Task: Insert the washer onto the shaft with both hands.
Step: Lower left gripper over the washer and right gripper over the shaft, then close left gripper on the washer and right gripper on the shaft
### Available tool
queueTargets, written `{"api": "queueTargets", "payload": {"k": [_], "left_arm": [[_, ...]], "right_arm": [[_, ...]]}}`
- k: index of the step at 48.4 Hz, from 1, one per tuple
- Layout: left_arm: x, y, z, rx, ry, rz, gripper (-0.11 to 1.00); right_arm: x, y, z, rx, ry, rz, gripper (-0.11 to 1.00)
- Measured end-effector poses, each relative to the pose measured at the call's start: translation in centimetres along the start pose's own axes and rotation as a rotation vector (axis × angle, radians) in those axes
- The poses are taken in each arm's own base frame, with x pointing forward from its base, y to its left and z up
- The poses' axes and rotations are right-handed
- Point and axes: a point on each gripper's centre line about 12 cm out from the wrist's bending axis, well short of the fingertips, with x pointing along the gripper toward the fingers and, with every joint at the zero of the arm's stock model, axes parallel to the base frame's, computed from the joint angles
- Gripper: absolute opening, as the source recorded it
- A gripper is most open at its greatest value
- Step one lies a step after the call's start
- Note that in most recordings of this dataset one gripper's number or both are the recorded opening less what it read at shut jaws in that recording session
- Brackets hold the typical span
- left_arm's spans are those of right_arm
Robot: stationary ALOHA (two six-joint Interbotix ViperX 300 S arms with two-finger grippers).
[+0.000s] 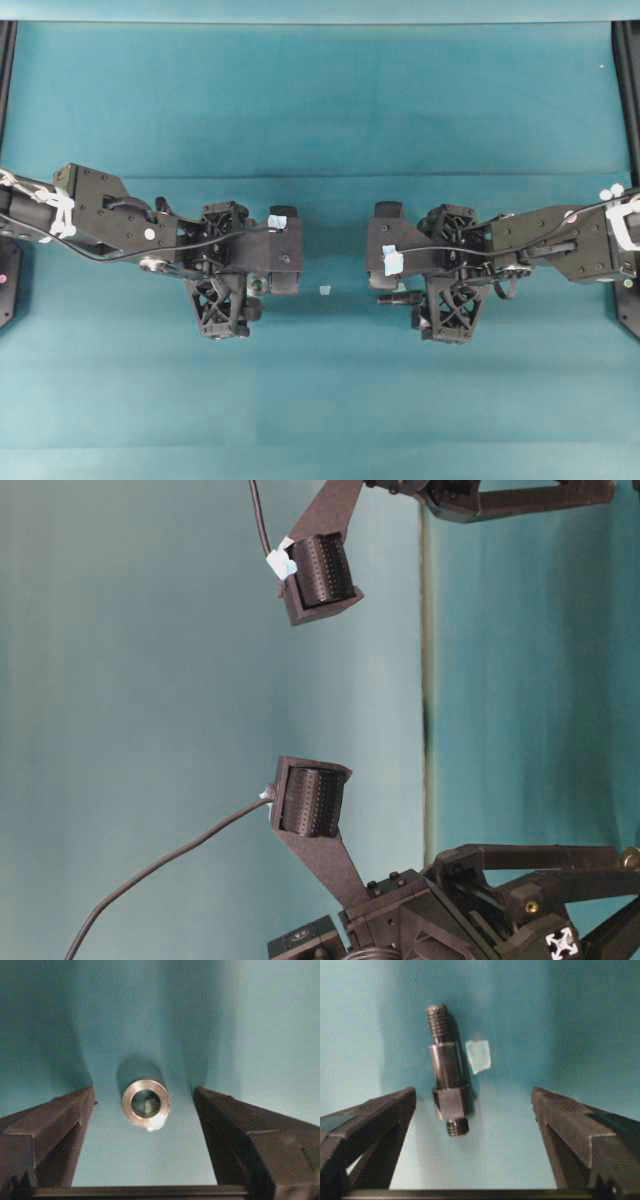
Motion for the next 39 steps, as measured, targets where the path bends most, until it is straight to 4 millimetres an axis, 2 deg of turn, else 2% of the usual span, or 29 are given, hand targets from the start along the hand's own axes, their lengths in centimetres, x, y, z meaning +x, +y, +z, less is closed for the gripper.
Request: {"api": "queueTargets", "payload": {"k": [39], "left_arm": [[0.05, 0.0, -0.03, 0.005, 0.002, 0.0, 0.86]], "right_arm": [[0.64, 0.63, -0.18, -0.069, 0.005, 0.005, 0.89]]}}
